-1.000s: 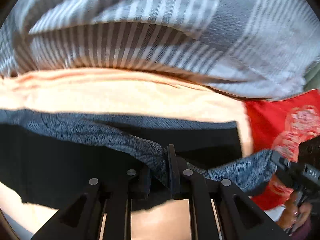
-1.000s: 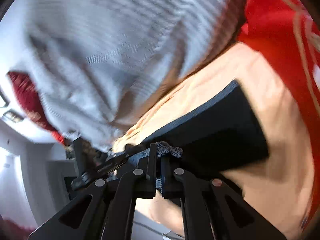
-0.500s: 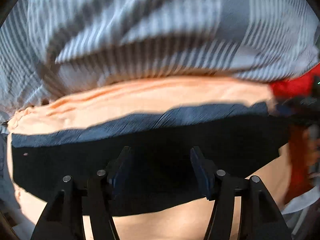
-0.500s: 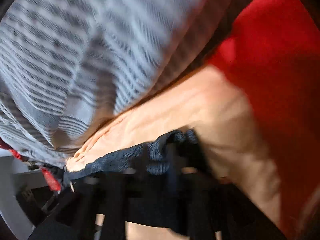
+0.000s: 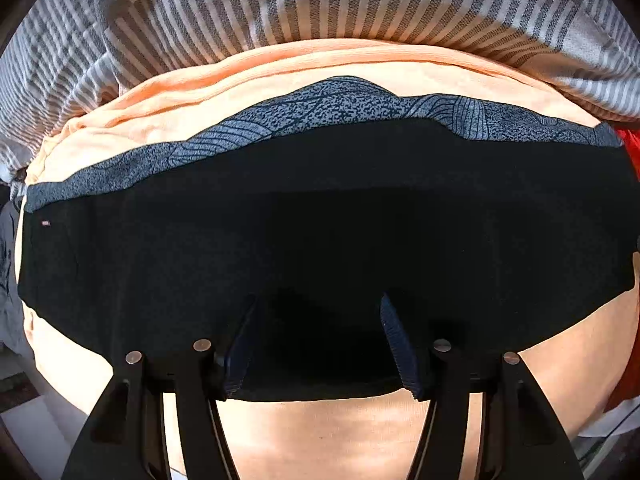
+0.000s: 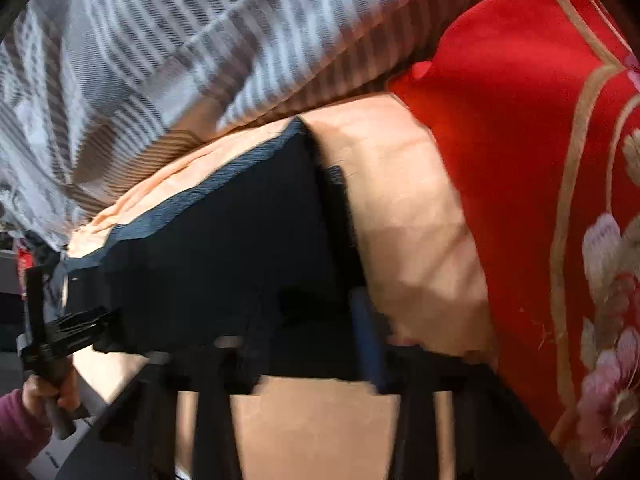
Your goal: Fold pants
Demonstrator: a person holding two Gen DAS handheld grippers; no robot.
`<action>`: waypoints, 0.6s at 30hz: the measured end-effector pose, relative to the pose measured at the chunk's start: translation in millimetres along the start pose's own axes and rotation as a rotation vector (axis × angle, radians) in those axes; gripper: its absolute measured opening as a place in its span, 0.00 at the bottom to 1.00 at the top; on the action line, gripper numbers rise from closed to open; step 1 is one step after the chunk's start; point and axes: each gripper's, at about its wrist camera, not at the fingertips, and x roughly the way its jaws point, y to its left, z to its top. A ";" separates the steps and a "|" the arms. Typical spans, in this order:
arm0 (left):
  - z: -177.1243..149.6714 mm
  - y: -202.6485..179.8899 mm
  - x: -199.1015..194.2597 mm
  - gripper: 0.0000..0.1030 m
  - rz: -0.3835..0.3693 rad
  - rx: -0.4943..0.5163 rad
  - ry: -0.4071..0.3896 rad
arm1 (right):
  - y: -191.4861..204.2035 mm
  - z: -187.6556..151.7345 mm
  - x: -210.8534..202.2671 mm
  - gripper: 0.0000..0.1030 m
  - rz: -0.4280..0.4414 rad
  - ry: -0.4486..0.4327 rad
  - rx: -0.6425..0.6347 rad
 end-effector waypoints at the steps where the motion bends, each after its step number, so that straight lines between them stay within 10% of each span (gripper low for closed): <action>1: 0.8 0.7 -2.9 0.60 -0.002 0.002 -0.003 | -1.3 0.5 -3.5 0.15 0.022 -0.005 0.014; 13: -5.1 1.6 -3.3 0.60 0.009 0.022 0.017 | -9.0 -32.2 1.9 0.13 -0.034 0.129 0.073; 18: -2.4 -0.6 -13.4 0.60 0.023 0.035 -0.048 | 8.3 -18.8 -42.9 0.20 -0.093 -0.091 0.086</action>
